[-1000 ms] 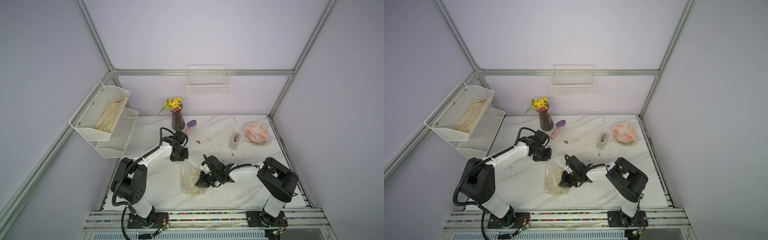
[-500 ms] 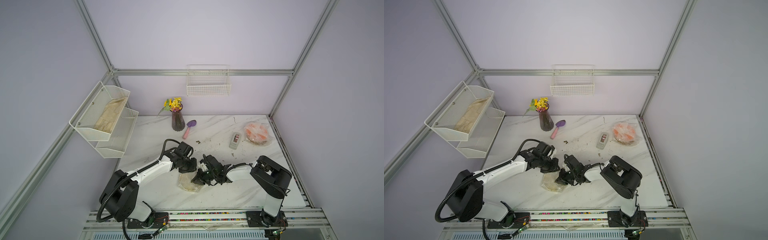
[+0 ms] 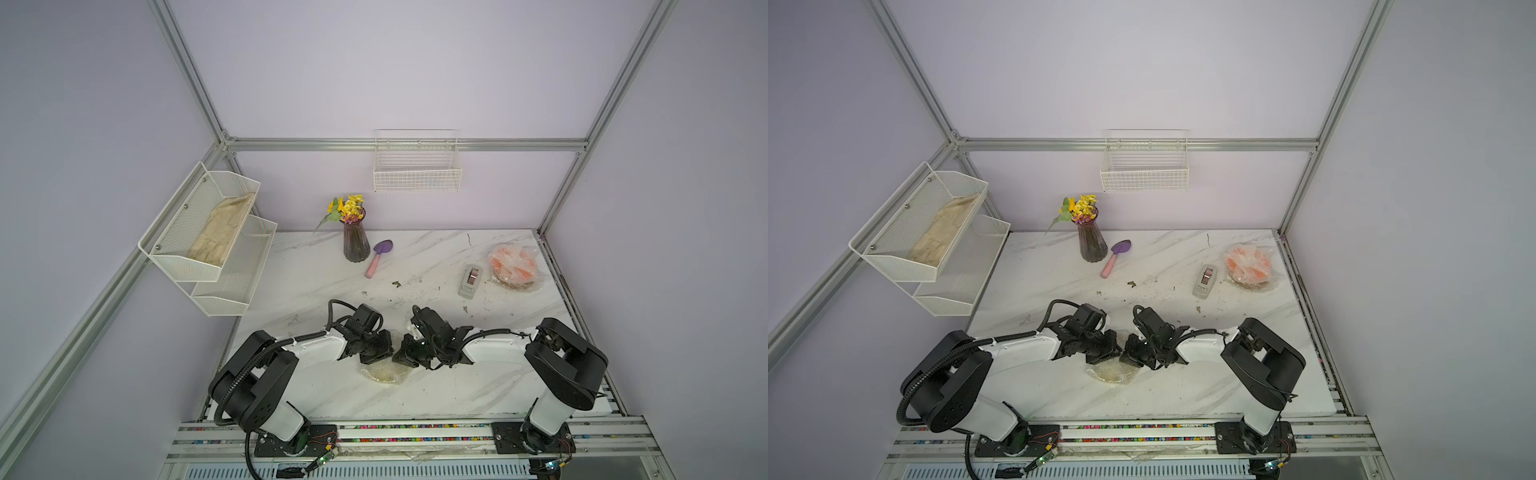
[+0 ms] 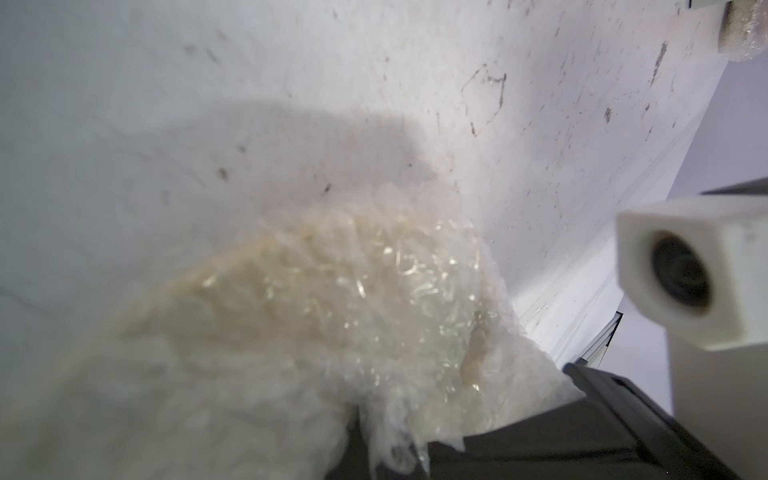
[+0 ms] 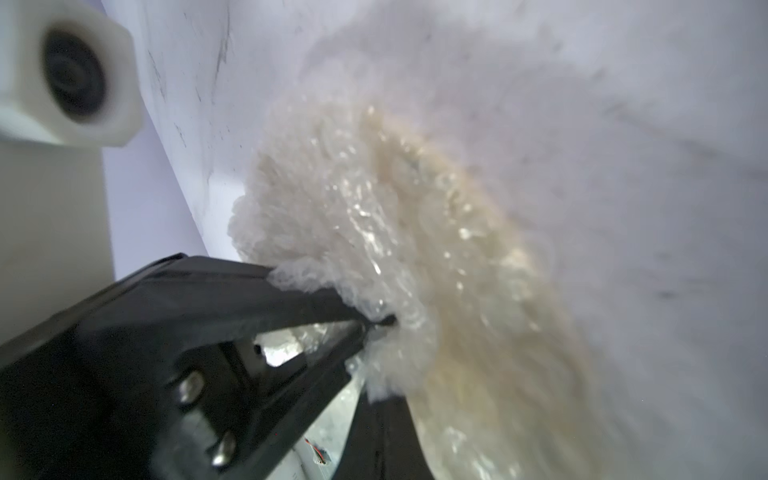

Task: Wrap dinner plates in bubble wrap
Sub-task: Wrap the plate in the bubble wrap.

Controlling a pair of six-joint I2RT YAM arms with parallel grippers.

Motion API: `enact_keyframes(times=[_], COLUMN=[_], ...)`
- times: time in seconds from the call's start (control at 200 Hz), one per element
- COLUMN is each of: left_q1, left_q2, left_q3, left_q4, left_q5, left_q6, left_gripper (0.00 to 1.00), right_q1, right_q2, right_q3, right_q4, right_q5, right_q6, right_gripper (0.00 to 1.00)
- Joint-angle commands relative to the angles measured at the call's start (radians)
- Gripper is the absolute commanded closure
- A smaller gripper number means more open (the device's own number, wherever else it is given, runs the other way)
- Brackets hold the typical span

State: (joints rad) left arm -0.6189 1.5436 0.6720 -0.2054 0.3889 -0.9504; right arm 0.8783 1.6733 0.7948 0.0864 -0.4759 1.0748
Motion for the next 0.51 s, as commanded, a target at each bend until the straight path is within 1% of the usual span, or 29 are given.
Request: enact_keyframes(times=[0.0, 0.065, 0.16, 0.24, 0.355, 0.43, 0.5], left_q1=[-0.007, -0.006, -0.007, -0.008, -0.038, -0.071, -0.097], left_q2=[0.092, 0.103, 0.113, 0.098, 0.045, 0.014, -0.007], left_q3=[-0.049, -0.026, 0.044, 0.129, 0.242, 0.269, 0.252], left_q4=[-0.127, -0.141, -0.198, -0.267, -0.336, -0.353, -0.346], left_q5=[-0.036, -0.037, -0.059, -0.073, -0.040, -0.008, 0.017], left_q6=[0.018, 0.038, 0.090, 0.133, 0.161, 0.154, 0.133], left_gripper=[0.95, 0.95, 0.93, 0.92, 0.88, 0.86, 0.84], right_q1=[-0.049, -0.073, -0.060, -0.043, -0.028, -0.028, -0.028], right_q2=[0.015, 0.066, 0.070, 0.070, 0.063, 0.051, 0.049], right_q3=[0.009, -0.005, -0.023, -0.059, -0.081, -0.079, -0.069], right_q4=[-0.163, -0.159, -0.194, -0.137, -0.102, -0.115, -0.121], right_q5=[0.038, 0.000, 0.057, 0.045, 0.057, 0.078, 0.095], right_q6=[-0.087, -0.116, -0.132, -0.091, -0.051, -0.050, -0.049], right_gripper=[1.00, 1.00, 1.00, 1.00, 1.00, 1.00, 1.00])
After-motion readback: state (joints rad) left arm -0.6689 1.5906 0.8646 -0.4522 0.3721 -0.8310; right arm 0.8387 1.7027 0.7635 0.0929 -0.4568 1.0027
